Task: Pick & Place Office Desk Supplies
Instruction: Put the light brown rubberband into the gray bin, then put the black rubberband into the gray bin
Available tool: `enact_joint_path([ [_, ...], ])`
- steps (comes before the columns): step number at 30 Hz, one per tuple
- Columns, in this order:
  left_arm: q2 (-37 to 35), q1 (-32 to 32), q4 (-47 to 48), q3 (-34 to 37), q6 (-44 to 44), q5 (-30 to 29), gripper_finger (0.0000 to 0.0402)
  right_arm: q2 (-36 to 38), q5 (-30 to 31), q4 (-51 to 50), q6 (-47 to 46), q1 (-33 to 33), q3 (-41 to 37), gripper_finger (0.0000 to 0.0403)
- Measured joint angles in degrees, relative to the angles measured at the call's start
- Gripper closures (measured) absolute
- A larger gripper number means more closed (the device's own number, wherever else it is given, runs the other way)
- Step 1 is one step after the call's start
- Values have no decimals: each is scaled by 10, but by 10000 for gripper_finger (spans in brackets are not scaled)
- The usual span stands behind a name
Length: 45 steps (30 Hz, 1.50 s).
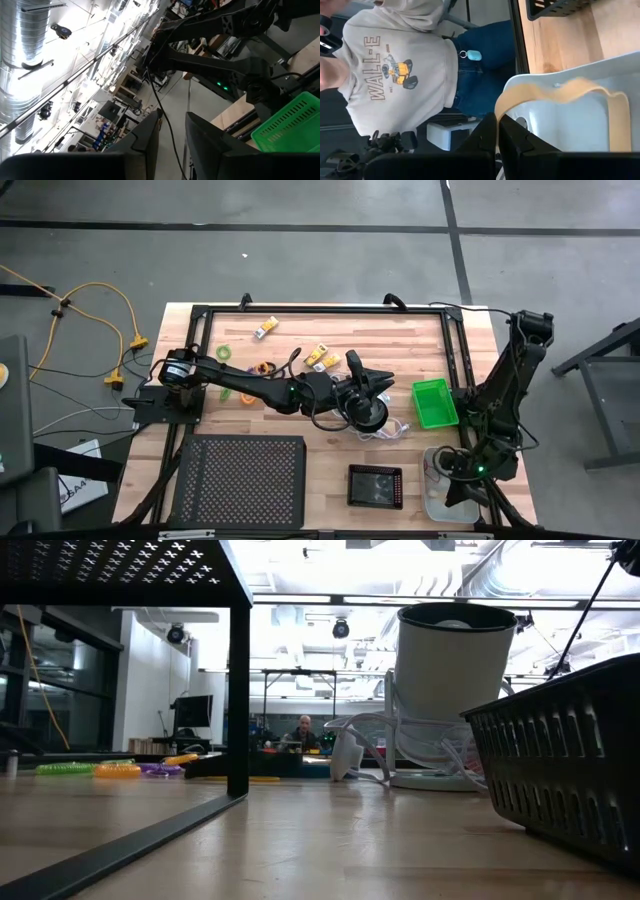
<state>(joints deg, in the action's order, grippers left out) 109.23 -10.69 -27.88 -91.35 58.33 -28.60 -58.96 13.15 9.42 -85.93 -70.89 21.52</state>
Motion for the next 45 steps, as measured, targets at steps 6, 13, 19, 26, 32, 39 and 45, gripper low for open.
enact_joint_path([
  [6, 0, 0, 0, 0, -1, 0, 310, 0, 3, -2, 0, 0, 0, 401],
  [13, 0, 0, 0, 0, -1, 0, 310, 0, 2, -20, -40, 0, 0, 379],
  [19, 0, 0, 0, 0, -1, 0, 310, 0, -16, -38, -50, 0, 0, 329],
  [26, 0, 0, 0, 0, -1, 0, 310, 0, -34, -68, -57, 0, 0, 302],
  [32, 0, 0, 0, 0, -1, 0, 310, 0, -29, -135, -58, 7, 0, 306],
  [39, 0, 0, 0, 0, -1, 0, 310, 0, -58, -165, -40, 45, 0, 308],
  [45, 0, 0, 0, 0, -1, 0, 310, 21, -118, -154, -38, 87, 0, 308],
])
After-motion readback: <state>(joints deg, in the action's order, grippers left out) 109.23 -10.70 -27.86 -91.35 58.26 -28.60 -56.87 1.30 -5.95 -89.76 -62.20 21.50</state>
